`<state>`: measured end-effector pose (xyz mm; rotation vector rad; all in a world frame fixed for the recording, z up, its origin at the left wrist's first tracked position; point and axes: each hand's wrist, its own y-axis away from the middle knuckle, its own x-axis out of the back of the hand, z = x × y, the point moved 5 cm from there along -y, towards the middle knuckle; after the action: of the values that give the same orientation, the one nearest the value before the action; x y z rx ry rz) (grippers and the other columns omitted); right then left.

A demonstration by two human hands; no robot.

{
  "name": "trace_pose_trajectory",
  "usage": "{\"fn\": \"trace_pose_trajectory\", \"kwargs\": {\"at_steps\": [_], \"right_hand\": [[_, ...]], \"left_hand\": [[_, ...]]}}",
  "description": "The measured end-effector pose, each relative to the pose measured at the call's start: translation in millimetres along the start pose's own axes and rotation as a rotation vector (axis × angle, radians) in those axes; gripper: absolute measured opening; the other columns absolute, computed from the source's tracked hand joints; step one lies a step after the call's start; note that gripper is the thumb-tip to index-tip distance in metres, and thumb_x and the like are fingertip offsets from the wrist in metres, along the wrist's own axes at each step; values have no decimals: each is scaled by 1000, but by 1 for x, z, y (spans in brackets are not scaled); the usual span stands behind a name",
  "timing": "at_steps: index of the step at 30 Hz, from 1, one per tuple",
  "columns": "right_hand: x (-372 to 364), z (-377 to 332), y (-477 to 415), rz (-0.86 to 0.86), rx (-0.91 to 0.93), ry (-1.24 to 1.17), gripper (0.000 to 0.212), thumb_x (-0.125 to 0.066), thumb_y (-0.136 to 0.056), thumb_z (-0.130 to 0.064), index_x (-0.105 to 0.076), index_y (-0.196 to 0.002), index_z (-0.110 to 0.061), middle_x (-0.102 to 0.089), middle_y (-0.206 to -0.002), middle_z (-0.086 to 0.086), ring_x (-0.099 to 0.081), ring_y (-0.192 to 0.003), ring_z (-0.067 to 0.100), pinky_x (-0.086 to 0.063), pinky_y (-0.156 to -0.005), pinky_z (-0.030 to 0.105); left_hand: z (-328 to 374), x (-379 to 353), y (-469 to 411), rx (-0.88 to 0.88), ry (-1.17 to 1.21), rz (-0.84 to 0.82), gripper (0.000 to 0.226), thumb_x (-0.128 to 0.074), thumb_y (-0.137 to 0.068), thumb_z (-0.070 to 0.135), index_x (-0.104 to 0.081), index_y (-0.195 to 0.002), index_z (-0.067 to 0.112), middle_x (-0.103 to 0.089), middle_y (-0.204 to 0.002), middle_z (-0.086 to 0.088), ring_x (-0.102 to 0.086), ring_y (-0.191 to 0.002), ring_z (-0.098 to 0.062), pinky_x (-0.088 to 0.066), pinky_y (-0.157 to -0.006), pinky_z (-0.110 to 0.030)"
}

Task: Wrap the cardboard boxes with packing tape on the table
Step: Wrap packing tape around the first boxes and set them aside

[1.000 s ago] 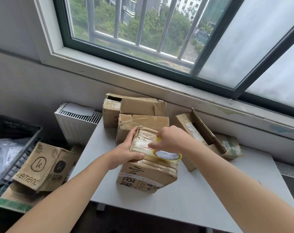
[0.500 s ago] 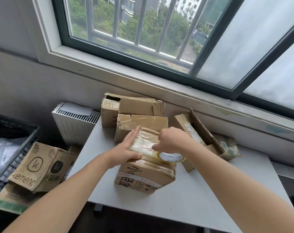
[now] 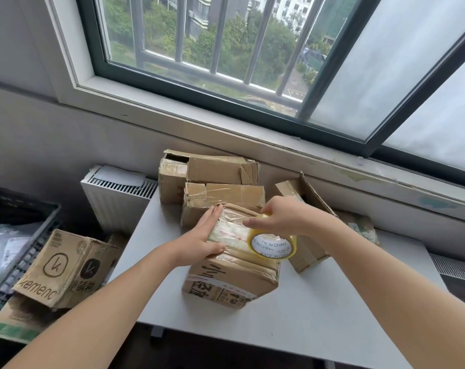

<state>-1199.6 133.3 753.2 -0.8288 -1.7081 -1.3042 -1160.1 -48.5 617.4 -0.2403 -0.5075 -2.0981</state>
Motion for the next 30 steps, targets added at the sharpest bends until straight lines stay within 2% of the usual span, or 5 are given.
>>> {"fn": "trace_pose_trajectory", "kwargs": {"at_steps": [8,15,21,25,30], "right_hand": [[5,65,23,-39,-77,-1,58,-58,-90,-68,-57,-63,-17,-50,-59,-3,-48,-57,15,-36,-54,29],[-56,97,11,-44,-90,-117,57,-59,-90,-66,-62,-69,-14,-57,-59,-3,-55,-57,10,-38,-53,23],[-70,107,9,-44,-56,-244,42,-58,-89,-66,-75,-82,-29,-72,-74,-2,-68,-65,14,-47,-57,22],[-74,108,7,-54,-21,-337,56,-61,-89,-60,-69,-81,-5,-50,-60,-2,-47,-53,12,-39,-54,27],[-74,104,12,-76,16,-388,55,-65,-94,-47,-52,-67,-1,-34,-59,0,-30,-54,15,-26,-53,29]], "left_hand": [[-3,1,-1,-1,33,8,94,-64,-102,28,7,-160,47,14,-168,23,5,-150,5,-5,-120,-23],[0,1,2,6,77,-4,92,-63,-102,21,4,-160,48,12,-166,27,4,-154,3,-6,-125,-26],[2,1,4,27,110,2,92,-63,-102,19,1,-159,53,4,-166,30,-5,-153,3,-11,-124,-25],[3,3,4,36,132,2,92,-64,-102,20,-1,-157,57,1,-166,30,-9,-154,0,-14,-128,-33],[0,1,7,37,161,7,92,-65,-100,25,-2,-153,66,0,-165,34,-10,-155,1,-15,-129,-41]]}}
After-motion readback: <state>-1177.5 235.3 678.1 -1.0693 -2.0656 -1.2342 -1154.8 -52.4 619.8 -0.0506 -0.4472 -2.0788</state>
